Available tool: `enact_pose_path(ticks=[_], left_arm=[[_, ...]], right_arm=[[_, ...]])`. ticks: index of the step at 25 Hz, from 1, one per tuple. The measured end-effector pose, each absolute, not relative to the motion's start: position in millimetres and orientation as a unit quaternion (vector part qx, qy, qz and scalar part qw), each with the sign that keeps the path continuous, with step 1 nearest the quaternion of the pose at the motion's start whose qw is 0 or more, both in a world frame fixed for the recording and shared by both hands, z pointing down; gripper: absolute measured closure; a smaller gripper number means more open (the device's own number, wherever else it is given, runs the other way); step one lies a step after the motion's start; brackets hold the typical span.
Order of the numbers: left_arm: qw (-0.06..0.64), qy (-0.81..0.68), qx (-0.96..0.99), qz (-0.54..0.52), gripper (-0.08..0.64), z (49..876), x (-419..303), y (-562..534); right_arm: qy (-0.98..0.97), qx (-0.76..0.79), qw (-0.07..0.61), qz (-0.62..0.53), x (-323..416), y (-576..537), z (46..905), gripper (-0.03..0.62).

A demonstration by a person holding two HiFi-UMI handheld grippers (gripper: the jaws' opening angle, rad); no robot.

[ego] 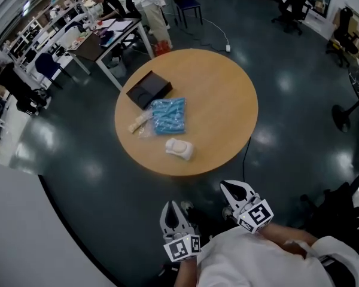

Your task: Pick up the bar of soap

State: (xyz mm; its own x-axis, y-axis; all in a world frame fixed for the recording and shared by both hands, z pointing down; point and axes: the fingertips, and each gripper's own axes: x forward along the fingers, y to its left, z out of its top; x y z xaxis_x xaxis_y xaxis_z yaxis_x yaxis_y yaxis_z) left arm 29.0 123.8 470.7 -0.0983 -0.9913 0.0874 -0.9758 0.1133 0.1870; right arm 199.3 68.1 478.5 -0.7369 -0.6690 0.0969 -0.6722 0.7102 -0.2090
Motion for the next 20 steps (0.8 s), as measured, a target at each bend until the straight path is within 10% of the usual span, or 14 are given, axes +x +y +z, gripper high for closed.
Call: enact_pose_path(ticks=[20], left_arm=[[0.127, -0.63, 0.766, -0.035, 0.557, 490, -97, -57]], right_arm=[[-0.894, 0.416, 0.129, 0.102, 59, -77, 524, 0.58]])
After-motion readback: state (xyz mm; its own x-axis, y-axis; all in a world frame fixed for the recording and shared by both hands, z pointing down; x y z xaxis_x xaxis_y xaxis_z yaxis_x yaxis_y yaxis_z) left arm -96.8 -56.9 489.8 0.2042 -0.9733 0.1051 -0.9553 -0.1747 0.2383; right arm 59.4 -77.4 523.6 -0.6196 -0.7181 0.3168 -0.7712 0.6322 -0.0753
